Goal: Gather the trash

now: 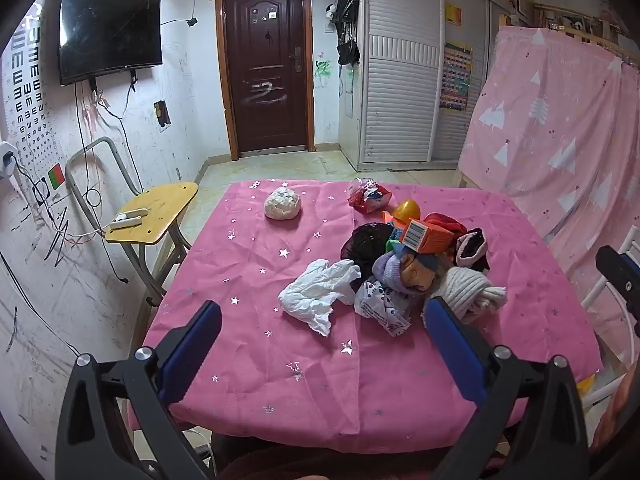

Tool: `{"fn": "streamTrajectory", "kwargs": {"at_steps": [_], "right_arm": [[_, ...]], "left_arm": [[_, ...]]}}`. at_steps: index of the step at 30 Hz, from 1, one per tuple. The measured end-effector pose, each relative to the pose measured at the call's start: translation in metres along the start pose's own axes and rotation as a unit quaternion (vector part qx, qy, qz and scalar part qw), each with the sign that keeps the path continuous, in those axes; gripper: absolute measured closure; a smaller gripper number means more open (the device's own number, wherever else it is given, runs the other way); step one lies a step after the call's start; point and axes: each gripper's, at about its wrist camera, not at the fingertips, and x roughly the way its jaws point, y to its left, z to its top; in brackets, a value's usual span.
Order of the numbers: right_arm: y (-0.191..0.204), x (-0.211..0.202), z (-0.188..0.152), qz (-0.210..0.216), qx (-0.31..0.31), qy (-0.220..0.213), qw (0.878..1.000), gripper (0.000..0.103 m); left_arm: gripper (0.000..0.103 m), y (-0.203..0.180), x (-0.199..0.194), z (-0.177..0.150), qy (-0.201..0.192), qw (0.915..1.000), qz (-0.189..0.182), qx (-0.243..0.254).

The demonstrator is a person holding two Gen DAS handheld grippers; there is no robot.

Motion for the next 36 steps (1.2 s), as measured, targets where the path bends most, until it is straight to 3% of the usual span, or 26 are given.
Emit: {"fn": "streamTrajectory", "kwargs": {"at_steps": [36], "right_arm": [[0.0006, 0.0002, 0.0002, -0.002, -0.002, -0.002, 1.000, 0.006]], "left_arm": [[0.009, 0.0004, 0.0002, 0.0002, 0.001, 1.0000, 0.002, 0.001]]}}
